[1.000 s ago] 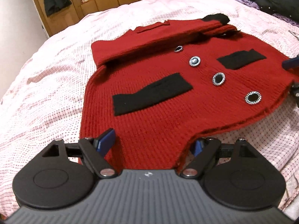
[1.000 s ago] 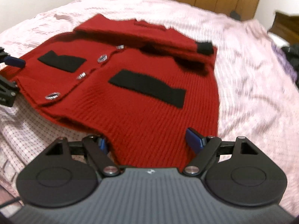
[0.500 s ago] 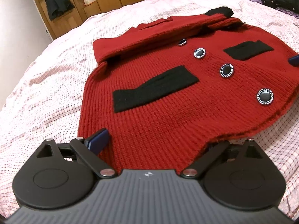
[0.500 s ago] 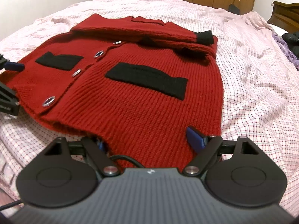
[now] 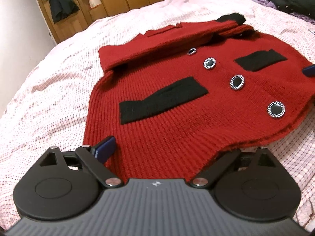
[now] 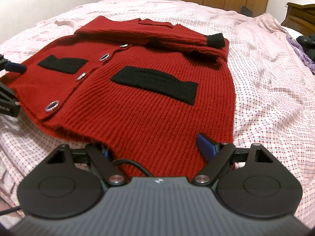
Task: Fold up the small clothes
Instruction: 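Lower both open tools to the cardigan hem, side by side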
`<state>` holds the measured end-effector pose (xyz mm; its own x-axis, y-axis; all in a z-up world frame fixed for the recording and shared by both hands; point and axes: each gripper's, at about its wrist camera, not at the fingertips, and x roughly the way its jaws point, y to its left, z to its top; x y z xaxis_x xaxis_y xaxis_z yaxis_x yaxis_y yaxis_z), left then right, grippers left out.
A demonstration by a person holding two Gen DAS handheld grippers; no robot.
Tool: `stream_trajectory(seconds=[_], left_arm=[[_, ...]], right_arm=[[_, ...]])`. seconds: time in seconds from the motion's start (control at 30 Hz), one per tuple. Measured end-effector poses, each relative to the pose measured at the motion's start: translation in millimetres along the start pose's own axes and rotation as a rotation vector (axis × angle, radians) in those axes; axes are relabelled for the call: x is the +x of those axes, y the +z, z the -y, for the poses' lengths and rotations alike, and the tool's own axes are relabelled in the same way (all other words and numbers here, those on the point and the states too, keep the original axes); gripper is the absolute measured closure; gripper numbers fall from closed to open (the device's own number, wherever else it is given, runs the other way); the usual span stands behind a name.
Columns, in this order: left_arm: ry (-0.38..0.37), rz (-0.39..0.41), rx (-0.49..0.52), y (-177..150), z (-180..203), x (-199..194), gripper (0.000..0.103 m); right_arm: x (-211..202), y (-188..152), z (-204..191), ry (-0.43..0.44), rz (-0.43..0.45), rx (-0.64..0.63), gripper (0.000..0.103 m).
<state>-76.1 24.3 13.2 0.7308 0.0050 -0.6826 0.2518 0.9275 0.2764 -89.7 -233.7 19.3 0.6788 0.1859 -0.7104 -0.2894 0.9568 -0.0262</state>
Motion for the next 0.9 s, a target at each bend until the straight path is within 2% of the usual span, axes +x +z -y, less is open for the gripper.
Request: stream_trajectory(seconds=[0.2, 0.4, 0.57, 0.7, 0.77, 0.8, 0.87, 0.9], left_arm=[[0.010, 0.043, 0.041, 7.5, 1.0, -8.8, 0.013], [-0.048, -0.019, -0.067, 13.3, -13.7, 7.0, 0.013], [-0.041, -0.014, -0.031, 11.6, -9.1, 11.0, 0.012], [-0.039, -0.001, -0.026, 11.5, -8.9, 11.4, 0.013], [-0.044, 0.020, -0.012, 11.4, -7.5, 9.2, 0.020], [-0.060, 0.028, -0.002, 11.6, -6.5, 7.6, 0.030], [-0.086, 0.035, -0.001, 13.3, -4.7, 4.3, 0.044], [-0.103, 0.038, 0.001, 14.6, -3.4, 2.6, 0.055]], right_arm=[[-11.1, 3.0, 0.7, -0.020, 0.002, -0.003, 0.019], [-8.2, 3.1, 6.5, -0.004, -0.004, 0.012, 0.020], [-8.7, 1.7, 5.4, -0.006, 0.003, 0.008, 0.021], [-14.9, 0.0, 10.2, -0.005, 0.041, 0.059, 0.032], [-18.3, -0.1, 12.9, 0.008, 0.058, 0.091, 0.046], [-20.1, 0.0, 13.3, 0.009, 0.065, 0.099, 0.049], [-22.9, 0.9, 13.0, 0.011, 0.080, 0.103, 0.068], [-24.3, 1.6, 12.8, 0.012, 0.088, 0.108, 0.071]])
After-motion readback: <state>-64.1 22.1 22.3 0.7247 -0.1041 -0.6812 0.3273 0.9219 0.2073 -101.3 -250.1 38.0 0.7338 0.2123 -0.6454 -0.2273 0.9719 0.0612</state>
